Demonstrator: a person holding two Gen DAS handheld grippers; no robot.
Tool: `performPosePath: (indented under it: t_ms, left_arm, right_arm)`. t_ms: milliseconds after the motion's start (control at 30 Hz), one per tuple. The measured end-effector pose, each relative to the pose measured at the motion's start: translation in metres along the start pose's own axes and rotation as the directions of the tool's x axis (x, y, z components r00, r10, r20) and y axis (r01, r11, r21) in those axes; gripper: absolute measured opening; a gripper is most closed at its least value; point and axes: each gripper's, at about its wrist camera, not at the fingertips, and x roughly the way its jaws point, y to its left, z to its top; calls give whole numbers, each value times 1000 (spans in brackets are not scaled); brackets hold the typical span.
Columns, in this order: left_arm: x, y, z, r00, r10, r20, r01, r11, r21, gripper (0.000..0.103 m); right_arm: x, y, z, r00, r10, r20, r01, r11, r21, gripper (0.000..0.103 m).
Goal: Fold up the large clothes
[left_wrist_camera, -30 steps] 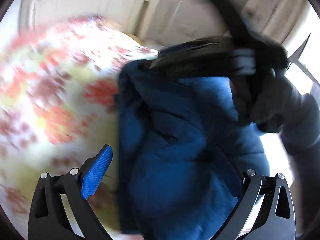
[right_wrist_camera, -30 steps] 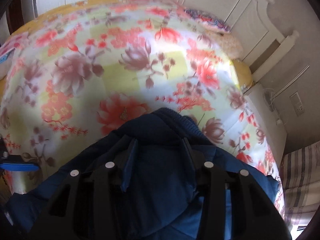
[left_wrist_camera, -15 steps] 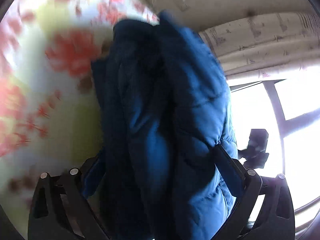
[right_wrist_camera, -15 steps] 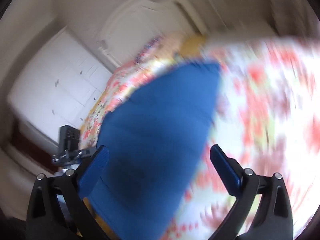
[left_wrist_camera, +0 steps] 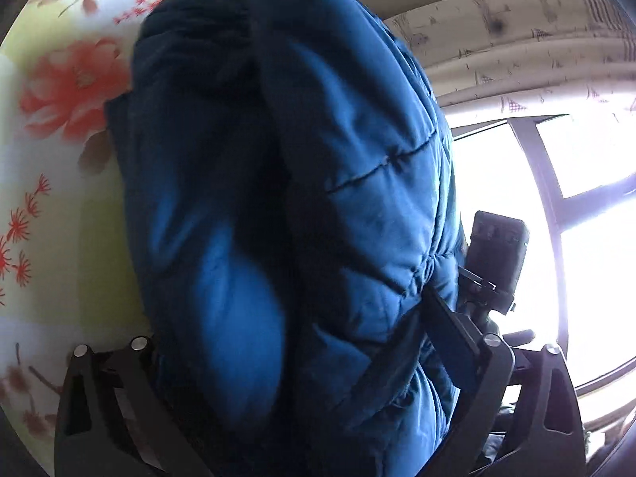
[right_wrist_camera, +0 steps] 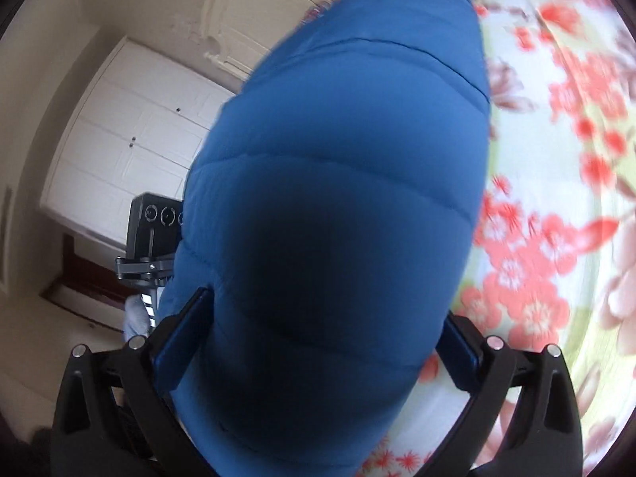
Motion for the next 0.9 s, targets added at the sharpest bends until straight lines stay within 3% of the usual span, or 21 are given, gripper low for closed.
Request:
performPosePath:
  t_ms: [100,233,400,533,600,633,733,833,900]
  left_arm:
    - [10,-24,5,999,-9,43,7,998,55,79]
    - [45,-58,44,993,-82,83,75,993,93,75]
    - [95,-89,107,988,-124,92,112,986,121,73]
    - [144,-90,141,997,-56,59,50,993,103,72]
    - [160,-81,147,997,-63,54,58,995,86,77]
    - [161,-82,146,997,-54,60,49,995,92,80]
    - [154,-88,138,996,-2,88,-8,993,117,86]
    - [124,-94,129,980,44,195,-70,989,132,87]
    - [96,-99,115,952,29,306,-72,988,133,90]
  right_arm:
    - [-16,7,-13,994,-27,102,36,996,-85,71]
    - [-51,10,-5,968,-91,234,130,979,-157,67]
    - [-113,-16,33,919,-171,355,224,968,-113,67]
    - [-142,-60,58,897,-209,390,244,969,-41,68]
    - [-139,-95,69,903,-220,368,224,974,31,70]
    - [-129,-115,71,907,-249,340,238,968,74,76]
    - [-128,-140,61,914,-198,354,166,979,120,86]
    - [-137,-117,56,881,-304,362,282,953,113,91]
    - [-149,-99,53,821,-419,388,396,907,141,93]
